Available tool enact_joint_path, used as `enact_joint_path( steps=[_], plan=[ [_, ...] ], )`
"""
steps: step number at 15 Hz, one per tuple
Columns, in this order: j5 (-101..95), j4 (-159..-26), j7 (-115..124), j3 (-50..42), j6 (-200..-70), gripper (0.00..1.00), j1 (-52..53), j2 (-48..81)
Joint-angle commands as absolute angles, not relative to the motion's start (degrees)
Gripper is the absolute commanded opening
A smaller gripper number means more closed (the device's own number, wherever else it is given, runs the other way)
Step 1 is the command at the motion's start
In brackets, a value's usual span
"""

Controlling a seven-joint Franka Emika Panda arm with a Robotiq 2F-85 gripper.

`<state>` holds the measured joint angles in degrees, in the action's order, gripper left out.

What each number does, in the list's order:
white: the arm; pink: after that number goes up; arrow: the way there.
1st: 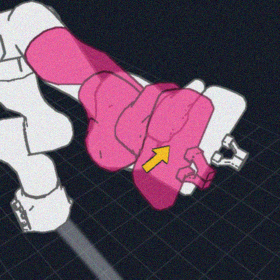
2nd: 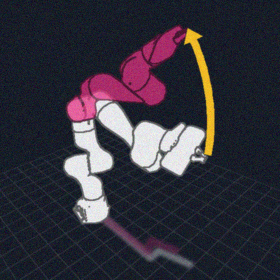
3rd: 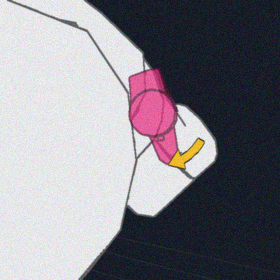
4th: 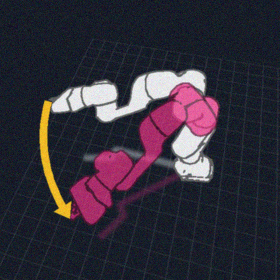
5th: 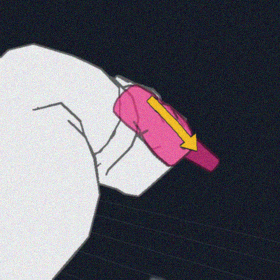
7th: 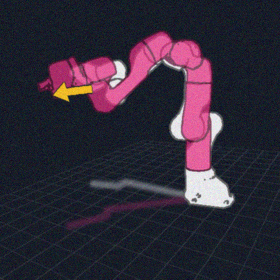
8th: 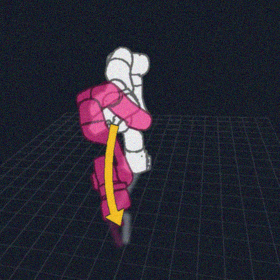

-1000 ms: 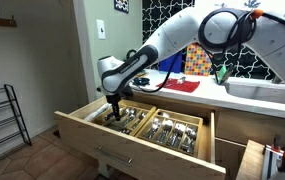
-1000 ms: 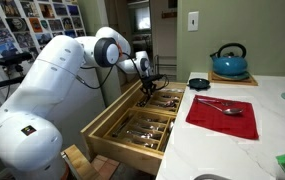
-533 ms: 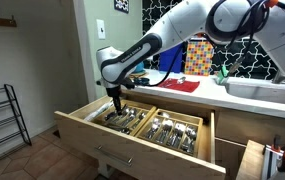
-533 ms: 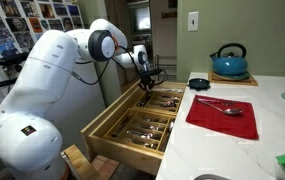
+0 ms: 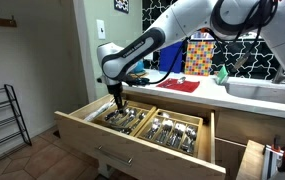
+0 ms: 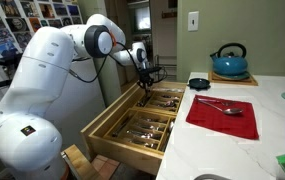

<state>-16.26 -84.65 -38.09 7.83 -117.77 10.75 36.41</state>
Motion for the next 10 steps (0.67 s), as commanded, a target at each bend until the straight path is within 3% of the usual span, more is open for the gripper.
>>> enact_joint_path(
  steps=[1,10],
  plan=[
    [-15.99,-87.91,-37.75,8.47,-118.25,0.06,9.65,33.9],
    [-12.26,-89.65,-36.92,8.56,-119.33,0.06,6.05,33.94]
  ],
)
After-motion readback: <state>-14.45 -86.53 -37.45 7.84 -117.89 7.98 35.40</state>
